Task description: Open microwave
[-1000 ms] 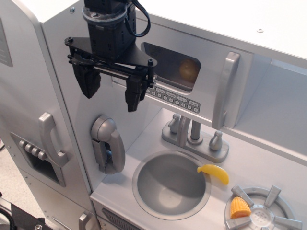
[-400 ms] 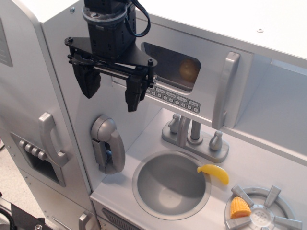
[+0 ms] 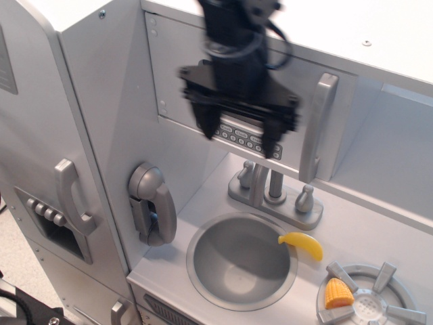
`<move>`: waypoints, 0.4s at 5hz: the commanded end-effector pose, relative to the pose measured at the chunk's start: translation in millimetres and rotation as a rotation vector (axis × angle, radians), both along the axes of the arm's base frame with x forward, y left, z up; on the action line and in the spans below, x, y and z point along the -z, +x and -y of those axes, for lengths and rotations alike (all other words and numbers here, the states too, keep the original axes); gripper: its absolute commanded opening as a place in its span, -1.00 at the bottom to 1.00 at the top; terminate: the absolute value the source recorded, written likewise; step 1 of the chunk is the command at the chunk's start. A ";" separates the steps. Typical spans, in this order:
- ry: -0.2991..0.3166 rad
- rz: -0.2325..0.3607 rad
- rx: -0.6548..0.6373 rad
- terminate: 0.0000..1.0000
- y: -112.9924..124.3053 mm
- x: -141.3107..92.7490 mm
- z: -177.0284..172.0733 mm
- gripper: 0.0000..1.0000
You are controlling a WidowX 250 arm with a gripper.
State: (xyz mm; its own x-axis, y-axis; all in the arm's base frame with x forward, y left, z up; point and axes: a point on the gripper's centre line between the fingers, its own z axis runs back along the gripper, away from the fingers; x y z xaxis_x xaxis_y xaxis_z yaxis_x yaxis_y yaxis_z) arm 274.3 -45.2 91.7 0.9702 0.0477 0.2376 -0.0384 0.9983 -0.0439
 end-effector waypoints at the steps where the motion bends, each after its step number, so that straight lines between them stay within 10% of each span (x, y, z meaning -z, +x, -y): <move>1: -0.074 0.080 0.008 -1.00 27.9 -35.4 43.5 1.00; 2: -0.045 0.136 -0.012 -1.00 37.8 -35.5 43.8 1.00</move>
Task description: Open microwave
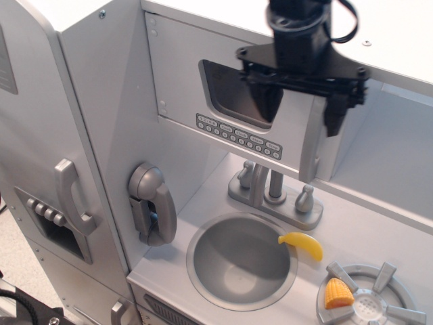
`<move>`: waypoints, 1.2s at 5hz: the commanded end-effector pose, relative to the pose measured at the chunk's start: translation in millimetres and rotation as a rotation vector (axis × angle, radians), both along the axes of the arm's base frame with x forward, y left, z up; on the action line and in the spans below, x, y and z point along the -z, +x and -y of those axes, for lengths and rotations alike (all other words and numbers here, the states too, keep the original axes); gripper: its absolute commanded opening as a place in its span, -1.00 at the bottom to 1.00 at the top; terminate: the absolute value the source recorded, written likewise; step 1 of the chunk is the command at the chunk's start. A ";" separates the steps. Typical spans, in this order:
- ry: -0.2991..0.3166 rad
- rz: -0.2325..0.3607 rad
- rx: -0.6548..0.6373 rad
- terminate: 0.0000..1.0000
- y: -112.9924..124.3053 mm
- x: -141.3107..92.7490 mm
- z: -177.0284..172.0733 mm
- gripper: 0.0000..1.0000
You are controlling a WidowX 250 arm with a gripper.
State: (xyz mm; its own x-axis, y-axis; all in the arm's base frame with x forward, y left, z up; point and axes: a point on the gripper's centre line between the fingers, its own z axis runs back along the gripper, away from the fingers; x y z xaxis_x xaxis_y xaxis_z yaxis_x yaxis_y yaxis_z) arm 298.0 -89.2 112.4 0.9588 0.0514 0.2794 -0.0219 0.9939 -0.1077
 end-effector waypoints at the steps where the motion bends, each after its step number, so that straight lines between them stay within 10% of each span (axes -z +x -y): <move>1: 0.025 0.069 -0.021 -1.00 15.0 -4.5 2.6 1.00; 2: 0.031 0.080 -0.022 -1.00 13.6 2.0 8.2 -1.00; 6: 0.039 0.001 0.076 -1.00 -44.1 -5.5 -20.9 -1.00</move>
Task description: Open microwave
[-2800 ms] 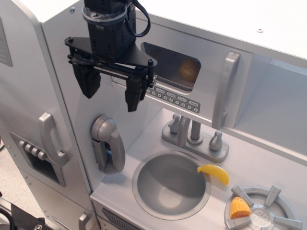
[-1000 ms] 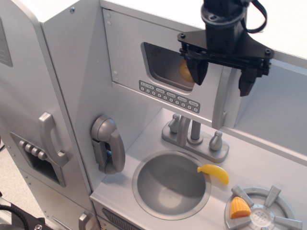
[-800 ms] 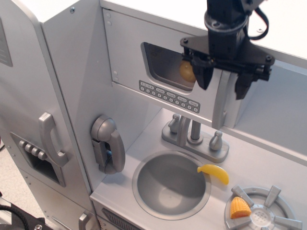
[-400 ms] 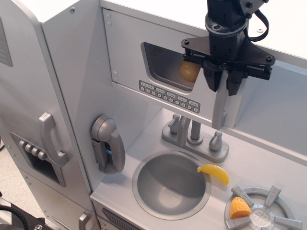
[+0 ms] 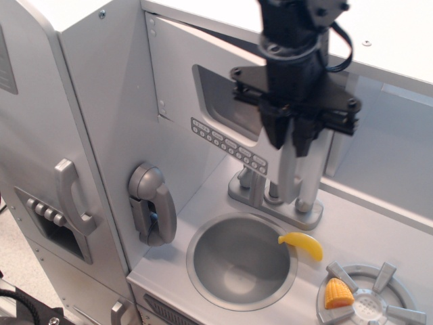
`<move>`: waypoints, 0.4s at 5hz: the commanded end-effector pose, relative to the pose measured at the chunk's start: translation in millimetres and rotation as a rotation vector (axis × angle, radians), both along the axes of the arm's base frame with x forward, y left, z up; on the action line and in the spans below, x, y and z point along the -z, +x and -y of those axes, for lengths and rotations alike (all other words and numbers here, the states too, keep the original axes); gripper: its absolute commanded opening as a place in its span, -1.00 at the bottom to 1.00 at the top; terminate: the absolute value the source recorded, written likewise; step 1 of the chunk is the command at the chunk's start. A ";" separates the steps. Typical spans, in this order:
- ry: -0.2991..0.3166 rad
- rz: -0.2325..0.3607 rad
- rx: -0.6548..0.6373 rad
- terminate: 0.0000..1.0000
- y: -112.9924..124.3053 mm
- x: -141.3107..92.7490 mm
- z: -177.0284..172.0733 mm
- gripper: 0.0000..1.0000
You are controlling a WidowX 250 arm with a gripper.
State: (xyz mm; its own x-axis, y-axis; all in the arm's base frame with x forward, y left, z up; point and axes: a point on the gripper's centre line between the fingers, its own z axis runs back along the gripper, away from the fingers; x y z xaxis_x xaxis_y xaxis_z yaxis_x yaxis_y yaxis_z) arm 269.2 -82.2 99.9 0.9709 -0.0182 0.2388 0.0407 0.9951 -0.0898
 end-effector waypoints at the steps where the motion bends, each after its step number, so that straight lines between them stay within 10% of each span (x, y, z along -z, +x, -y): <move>1: 0.041 -0.093 0.041 -1.00 -36.3 -16.3 -28.1 1.00; 2: 0.029 -0.167 0.113 -1.00 -43.8 -19.6 -4.9 1.00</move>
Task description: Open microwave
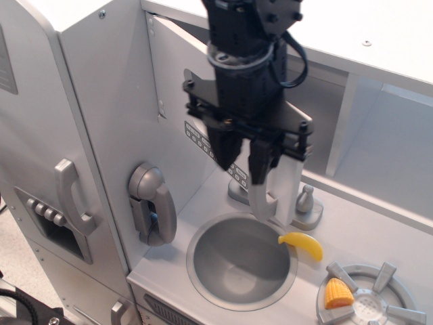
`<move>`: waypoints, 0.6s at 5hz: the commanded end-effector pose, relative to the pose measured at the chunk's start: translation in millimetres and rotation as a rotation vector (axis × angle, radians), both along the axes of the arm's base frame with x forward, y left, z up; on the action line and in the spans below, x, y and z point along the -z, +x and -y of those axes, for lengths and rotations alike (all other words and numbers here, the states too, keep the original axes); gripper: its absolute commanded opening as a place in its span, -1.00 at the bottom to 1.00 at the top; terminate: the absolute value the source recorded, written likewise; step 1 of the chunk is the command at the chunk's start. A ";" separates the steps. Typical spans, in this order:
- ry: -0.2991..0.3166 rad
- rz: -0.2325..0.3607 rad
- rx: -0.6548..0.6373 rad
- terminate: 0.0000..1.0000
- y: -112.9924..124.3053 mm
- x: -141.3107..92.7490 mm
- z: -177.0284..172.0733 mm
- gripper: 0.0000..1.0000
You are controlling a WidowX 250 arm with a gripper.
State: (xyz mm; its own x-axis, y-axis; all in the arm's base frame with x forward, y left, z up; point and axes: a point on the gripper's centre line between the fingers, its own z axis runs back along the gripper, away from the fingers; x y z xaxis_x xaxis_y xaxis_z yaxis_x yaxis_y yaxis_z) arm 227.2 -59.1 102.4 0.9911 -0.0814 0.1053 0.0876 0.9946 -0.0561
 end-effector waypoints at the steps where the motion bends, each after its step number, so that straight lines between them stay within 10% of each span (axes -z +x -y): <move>1: -0.068 -0.076 0.050 -1.00 9.0 -17.6 63.9 1.00; 3: -0.134 -0.030 0.005 -1.00 42.6 -29.5 121.5 1.00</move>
State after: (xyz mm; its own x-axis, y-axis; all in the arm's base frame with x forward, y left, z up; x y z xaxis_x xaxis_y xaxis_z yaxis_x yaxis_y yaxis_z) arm 262.2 -182.4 110.6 0.9953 -0.0821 0.0519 0.0900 0.9806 -0.1740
